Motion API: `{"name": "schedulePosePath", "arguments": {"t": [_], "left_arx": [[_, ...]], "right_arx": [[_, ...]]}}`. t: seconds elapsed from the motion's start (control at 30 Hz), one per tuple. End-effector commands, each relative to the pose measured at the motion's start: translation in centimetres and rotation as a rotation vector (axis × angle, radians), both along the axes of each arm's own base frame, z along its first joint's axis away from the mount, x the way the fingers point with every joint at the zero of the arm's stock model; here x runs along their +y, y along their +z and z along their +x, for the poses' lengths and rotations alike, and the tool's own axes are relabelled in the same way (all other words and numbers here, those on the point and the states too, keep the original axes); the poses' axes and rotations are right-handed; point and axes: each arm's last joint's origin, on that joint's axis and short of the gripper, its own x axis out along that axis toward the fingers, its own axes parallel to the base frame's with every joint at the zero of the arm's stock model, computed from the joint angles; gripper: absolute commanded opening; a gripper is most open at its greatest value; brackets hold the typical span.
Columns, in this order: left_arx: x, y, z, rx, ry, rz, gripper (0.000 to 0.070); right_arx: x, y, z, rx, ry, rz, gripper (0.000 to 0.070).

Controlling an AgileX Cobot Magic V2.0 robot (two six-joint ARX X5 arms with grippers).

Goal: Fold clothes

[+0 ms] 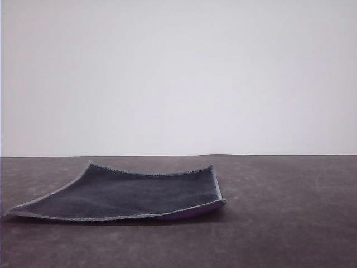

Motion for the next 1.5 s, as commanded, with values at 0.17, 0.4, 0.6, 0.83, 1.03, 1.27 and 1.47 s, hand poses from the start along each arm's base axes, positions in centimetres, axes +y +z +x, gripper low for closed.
{"name": "schedulePosePath", "arguments": {"t": [0.17, 0.4, 0.6, 0.83, 1.03, 1.27, 1.47], "left_arx": [[0.0, -0.7, 0.1, 0.029, 0.005, 0.001, 0.0016], [0.0, -0.7, 0.1, 0.026, 0.005, 0.001, 0.0016], [0.0, -0.6, 0.1, 0.020, 0.005, 0.000, 0.0016], [0.0, 0.0, 0.1, -0.022, 0.009, -0.032, 0.0012], [0.0, 3.7, -0.5, -0.123, 0.015, -0.148, 0.0012], [0.0, 9.0, 0.1, -0.099, 0.020, -0.154, 0.0011], [0.0, 13.0, 4.2, 0.055, 0.002, -0.130, 0.0011]], "right_arx": [[0.0, 0.0, 0.0, -0.015, 0.001, -0.015, 0.0007], [0.0, 0.0, 0.0, -0.015, 0.001, -0.013, 0.0007], [0.0, 0.0, 0.0, -0.015, 0.000, -0.014, 0.0007], [0.0, 0.1, 0.0, -0.016, -0.009, 0.052, 0.0007], [0.0, 1.9, -0.3, -0.065, -0.026, 0.200, 0.0006], [0.1, 5.5, -0.1, -0.039, -0.016, 0.249, 0.0006], [0.4, 9.1, 2.3, 0.084, 0.093, 0.273, 0.0006]]}}
